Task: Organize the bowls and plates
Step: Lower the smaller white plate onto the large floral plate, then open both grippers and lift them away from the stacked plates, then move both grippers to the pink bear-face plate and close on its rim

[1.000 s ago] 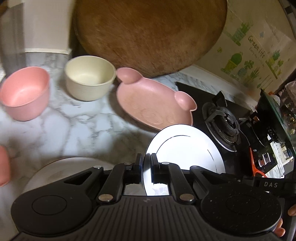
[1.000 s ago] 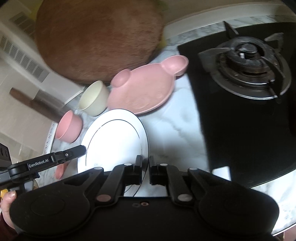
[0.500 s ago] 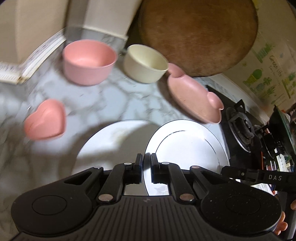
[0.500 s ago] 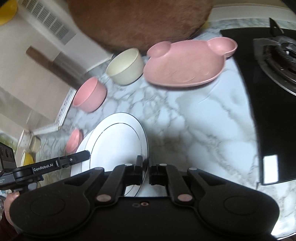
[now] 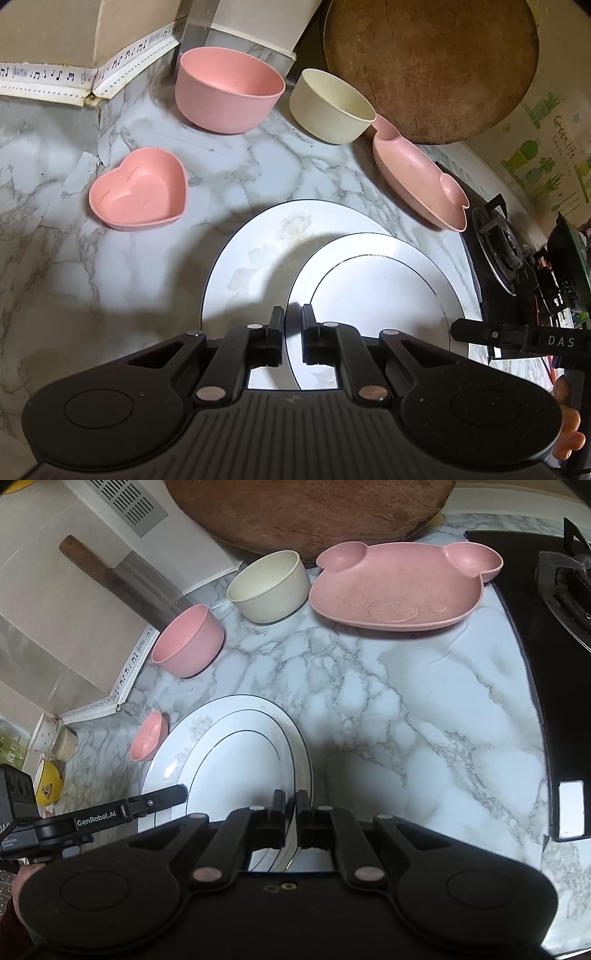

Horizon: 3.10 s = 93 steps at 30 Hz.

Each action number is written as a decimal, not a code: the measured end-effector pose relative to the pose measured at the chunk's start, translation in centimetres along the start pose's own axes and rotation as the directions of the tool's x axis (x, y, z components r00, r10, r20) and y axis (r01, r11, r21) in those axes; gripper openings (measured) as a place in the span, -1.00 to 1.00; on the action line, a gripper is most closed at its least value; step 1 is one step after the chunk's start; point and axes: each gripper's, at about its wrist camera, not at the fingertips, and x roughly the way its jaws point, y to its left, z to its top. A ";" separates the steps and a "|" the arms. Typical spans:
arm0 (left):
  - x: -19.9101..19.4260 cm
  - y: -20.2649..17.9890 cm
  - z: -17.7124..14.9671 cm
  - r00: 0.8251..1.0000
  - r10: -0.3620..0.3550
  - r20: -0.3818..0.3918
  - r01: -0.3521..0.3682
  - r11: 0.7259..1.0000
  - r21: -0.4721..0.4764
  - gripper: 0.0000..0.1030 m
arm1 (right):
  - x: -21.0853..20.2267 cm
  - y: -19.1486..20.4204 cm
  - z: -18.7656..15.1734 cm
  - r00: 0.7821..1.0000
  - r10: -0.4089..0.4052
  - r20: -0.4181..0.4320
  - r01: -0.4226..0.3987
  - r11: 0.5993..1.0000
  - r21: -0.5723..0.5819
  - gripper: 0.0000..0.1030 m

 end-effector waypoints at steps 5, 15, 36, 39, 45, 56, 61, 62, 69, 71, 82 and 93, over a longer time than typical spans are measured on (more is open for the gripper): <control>0.2 0.2 -0.2 1.000 0.015 0.000 -0.015 1.000 0.020 -0.86 | 0.0 0.3 0.2 1.000 0.005 0.011 -0.004 1.000 -0.013 -0.91; -0.3 0.0 -0.1 0.999 0.047 0.015 -0.048 0.997 0.066 -0.86 | 1.2 0.2 -0.2 1.000 0.010 -0.011 -0.010 1.000 -0.018 -0.89; -1.1 0.2 -0.1 0.993 0.112 0.042 -0.115 0.989 0.096 -0.86 | 3.2 0.3 0.3 1.000 -0.001 -0.025 0.000 0.998 -0.057 -0.78; -1.3 0.1 0.0 0.992 0.116 0.051 -0.121 0.988 0.100 -0.86 | 2.6 0.5 0.3 1.000 -0.006 -0.013 0.005 0.997 -0.079 -0.69; -2.6 -0.9 0.1 0.990 0.108 0.087 -0.118 0.985 0.122 -0.86 | 1.3 2.0 -0.1 0.999 -0.048 0.025 0.052 0.983 -0.179 -0.49; -5.1 -4.1 0.0 0.981 0.105 0.164 -0.138 0.969 0.203 -0.86 | -2.0 3.8 -0.9 0.986 -0.096 0.135 0.127 0.961 -0.245 -0.18; -6.2 -5.4 0.0 0.977 0.086 0.193 -0.131 0.964 0.231 -0.86 | -3.7 4.7 -1.4 0.977 -0.105 0.184 0.152 0.953 -0.262 -0.03; -6.3 -5.7 0.0 0.977 0.079 0.196 -0.125 0.964 0.236 -0.85 | -4.0 4.9 -1.5 0.975 -0.104 0.194 0.155 0.951 -0.268 0.03; -7.5 -6.9 0.2 0.975 0.025 0.221 -0.085 0.960 0.266 -0.78 | -6.1 6.5 -2.4 0.956 -0.119 0.269 0.199 0.936 -0.292 0.30; -7.7 -7.1 0.3 0.974 0.018 0.228 -0.083 0.957 0.278 -0.78 | -6.5 6.8 -2.5 0.950 -0.127 0.286 0.212 0.933 -0.289 0.43; -8.8 -7.8 0.6 0.962 -0.027 0.271 -0.064 0.944 0.323 0.37 | -8.5 7.8 -3.5 0.914 -0.178 0.365 0.286 0.920 -0.267 0.97; -8.0 -9.6 1.9 0.959 0.012 0.284 -0.112 0.934 0.339 0.51 | -9.2 5.5 -2.2 0.896 -0.187 0.402 0.306 0.917 -0.256 1.00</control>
